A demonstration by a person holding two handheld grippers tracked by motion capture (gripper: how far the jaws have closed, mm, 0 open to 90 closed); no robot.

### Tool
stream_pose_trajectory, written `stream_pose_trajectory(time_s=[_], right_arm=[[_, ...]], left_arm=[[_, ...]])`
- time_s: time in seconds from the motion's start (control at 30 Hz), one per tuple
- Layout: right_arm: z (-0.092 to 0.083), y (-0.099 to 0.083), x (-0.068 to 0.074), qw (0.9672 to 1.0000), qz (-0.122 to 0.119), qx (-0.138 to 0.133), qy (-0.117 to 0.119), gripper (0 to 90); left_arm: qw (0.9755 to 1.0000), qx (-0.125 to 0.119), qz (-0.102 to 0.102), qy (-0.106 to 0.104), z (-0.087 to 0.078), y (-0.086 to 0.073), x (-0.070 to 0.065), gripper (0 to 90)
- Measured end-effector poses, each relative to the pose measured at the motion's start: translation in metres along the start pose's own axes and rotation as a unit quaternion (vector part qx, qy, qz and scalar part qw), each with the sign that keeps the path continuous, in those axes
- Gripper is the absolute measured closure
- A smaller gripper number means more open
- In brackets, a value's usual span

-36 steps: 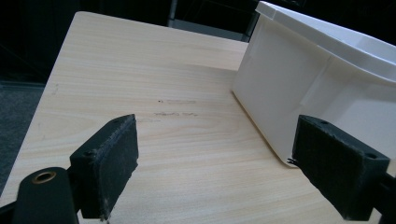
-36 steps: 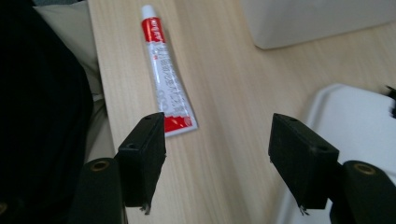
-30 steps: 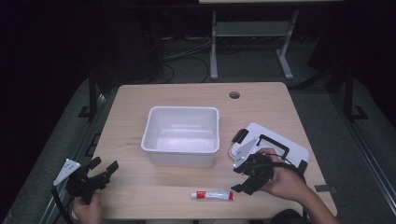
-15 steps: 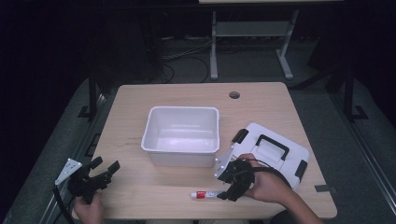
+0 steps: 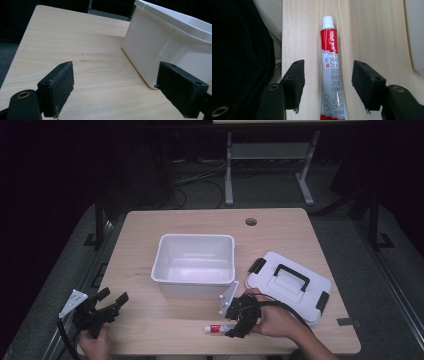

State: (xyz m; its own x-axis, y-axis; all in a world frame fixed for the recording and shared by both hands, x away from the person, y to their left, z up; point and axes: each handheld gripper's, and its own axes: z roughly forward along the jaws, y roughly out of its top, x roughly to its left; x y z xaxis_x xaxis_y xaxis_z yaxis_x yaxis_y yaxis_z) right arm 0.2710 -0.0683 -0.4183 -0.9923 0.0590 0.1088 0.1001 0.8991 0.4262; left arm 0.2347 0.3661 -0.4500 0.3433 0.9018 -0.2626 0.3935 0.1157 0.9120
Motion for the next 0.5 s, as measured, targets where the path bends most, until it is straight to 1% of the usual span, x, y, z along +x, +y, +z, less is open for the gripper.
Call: stream_pose_trajectory(time_s=[0.2, 0.27, 0.33, 0.5], right_arm=[[0.006, 0.003, -0.003, 1.0, 0.003, 0.001, 0.009, 46.3], [0.007, 0.004, -0.004, 0.9999, -0.001, 0.002, 0.01, 46.9], [0.009, 0.004, -0.004, 0.9999, 0.002, 0.007, 0.012, 47.9], [0.015, 0.006, -0.006, 0.9998, -0.002, 0.015, 0.013, 49.7]], left_arm=[[1.0, 0.001, 0.0, 0.001, 0.0, 0.0, 0.0, 13.7], [1.0, 0.001, 0.0, 0.0, 0.0, 0.0, 0.0, 13.7], [1.0, 0.0, 0.0, 0.0, 0.0, 0.0, 0.0, 13.7], [1.0, 0.0, 0.0, 0.001, 0.0, 0.0, 0.0, 13.7]])
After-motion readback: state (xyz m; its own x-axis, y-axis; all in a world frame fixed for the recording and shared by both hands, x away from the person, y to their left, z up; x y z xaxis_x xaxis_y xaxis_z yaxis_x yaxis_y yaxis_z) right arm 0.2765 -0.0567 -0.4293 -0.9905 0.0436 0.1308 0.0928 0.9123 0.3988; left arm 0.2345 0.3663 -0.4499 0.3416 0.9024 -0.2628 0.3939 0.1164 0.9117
